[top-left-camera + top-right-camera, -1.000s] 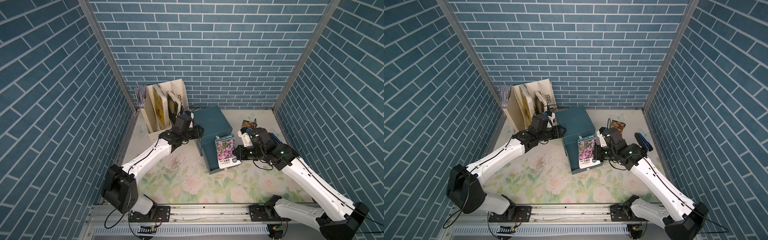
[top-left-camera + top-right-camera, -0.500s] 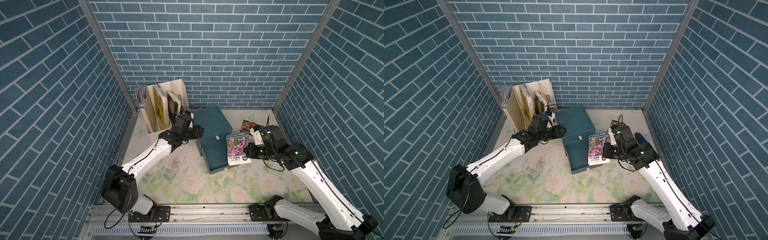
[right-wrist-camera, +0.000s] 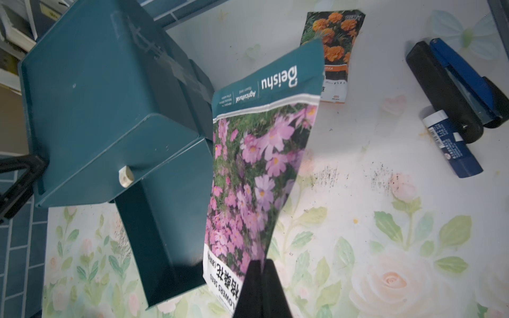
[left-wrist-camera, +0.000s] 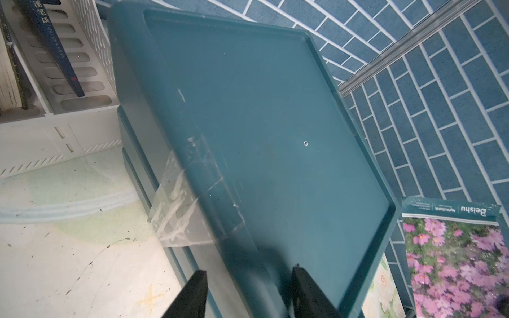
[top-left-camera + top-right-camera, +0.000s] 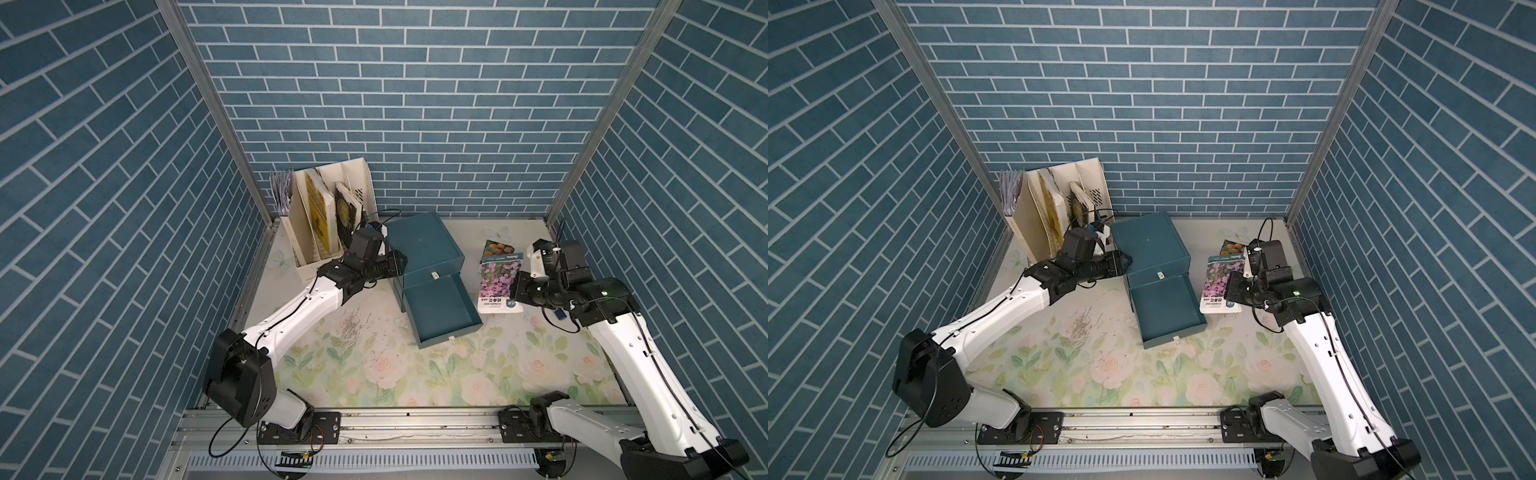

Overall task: Take the seed bags out of the drawer
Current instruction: Place the seed packet at the center of the board.

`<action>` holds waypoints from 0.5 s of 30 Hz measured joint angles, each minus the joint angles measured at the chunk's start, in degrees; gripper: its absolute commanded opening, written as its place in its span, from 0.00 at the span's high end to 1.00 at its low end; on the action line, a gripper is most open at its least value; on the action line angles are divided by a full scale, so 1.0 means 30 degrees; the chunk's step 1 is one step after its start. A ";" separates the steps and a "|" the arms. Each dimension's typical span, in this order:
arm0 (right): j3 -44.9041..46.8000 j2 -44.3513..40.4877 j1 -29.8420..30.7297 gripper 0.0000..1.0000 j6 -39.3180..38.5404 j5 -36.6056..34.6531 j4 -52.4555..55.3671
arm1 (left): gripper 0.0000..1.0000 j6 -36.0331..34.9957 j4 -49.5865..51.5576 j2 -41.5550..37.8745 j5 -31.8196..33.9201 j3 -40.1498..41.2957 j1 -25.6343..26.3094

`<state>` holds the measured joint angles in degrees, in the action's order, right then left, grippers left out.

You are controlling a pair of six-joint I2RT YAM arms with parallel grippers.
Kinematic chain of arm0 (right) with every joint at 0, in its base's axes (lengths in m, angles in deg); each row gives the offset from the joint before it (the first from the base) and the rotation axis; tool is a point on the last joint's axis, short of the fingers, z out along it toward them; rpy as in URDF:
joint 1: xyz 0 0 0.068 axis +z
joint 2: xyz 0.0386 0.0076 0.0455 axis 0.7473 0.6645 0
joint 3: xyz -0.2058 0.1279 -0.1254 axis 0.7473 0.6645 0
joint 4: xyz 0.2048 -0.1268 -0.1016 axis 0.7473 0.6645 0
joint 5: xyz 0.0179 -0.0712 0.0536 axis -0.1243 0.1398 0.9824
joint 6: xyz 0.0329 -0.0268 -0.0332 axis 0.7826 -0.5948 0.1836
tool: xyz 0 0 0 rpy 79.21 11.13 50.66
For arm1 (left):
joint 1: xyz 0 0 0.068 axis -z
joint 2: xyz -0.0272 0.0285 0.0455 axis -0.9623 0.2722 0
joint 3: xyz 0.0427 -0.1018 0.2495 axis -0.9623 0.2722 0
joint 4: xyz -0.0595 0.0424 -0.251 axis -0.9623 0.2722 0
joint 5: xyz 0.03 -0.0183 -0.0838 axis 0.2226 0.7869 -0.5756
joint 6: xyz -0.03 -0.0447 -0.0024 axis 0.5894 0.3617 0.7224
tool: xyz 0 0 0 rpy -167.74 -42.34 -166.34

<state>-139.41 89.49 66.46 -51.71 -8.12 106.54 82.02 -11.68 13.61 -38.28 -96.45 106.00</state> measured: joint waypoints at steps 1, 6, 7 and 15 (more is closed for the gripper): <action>0.0000 0.0189 -0.0335 1.00 -0.0131 0.0036 -0.0204 | 0.47 0.0000 0.0007 0.0015 -0.0007 -0.0007 0.0000; 0.0000 0.1421 -0.1770 1.00 -0.0481 0.0408 -0.1821 | 0.47 -0.0022 0.0095 0.0087 -0.0022 -0.0109 0.0000; 0.0007 0.1705 -0.1996 1.00 -0.0583 0.0525 -0.2237 | 0.47 -0.0022 0.0102 0.0087 -0.0022 -0.0109 0.0000; 0.0146 0.4488 -0.3111 1.00 -0.1056 0.1282 -0.5872 | 0.47 -0.0036 0.0109 0.0087 -0.0022 -0.0109 0.0000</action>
<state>-138.97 102.96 57.13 -54.88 -4.27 88.92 81.91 -11.36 13.87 -38.34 -96.78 106.00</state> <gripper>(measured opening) 0.054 0.531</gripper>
